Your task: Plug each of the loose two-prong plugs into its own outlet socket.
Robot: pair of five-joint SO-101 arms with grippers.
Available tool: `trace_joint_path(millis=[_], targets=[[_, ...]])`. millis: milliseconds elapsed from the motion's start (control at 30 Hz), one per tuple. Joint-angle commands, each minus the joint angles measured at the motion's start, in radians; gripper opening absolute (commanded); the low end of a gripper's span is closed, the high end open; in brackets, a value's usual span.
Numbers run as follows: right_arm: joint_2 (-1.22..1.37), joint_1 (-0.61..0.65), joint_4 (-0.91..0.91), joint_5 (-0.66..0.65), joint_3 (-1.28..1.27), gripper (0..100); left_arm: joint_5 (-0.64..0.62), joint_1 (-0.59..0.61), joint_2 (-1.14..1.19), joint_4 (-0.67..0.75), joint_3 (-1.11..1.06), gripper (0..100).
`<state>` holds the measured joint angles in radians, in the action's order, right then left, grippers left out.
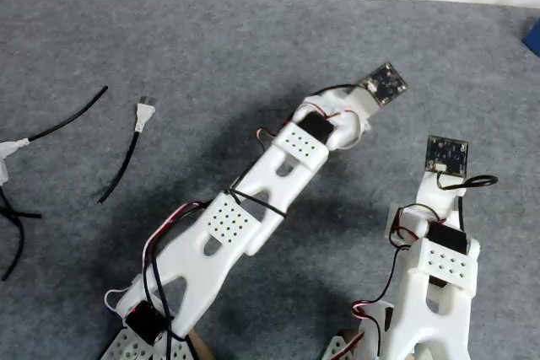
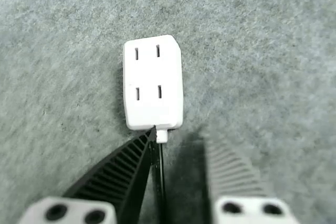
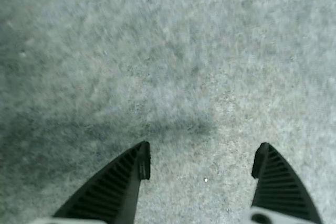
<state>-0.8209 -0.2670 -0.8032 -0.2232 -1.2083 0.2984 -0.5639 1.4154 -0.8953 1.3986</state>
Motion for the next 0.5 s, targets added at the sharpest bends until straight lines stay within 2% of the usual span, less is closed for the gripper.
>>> trace_joint_path(millis=[0,167,467], targets=[[-0.019,0.008,0.042,-0.002,0.005,30.7,0.005,0.038,-0.016,0.02,0.013,8],[-0.019,0.008,0.077,-0.003,0.001,30.7,0.002,0.061,-0.054,-0.063,0.087,17],[-0.019,0.008,0.079,-0.003,0.001,30.7,0.005,0.067,-0.021,0.066,0.054,19]])
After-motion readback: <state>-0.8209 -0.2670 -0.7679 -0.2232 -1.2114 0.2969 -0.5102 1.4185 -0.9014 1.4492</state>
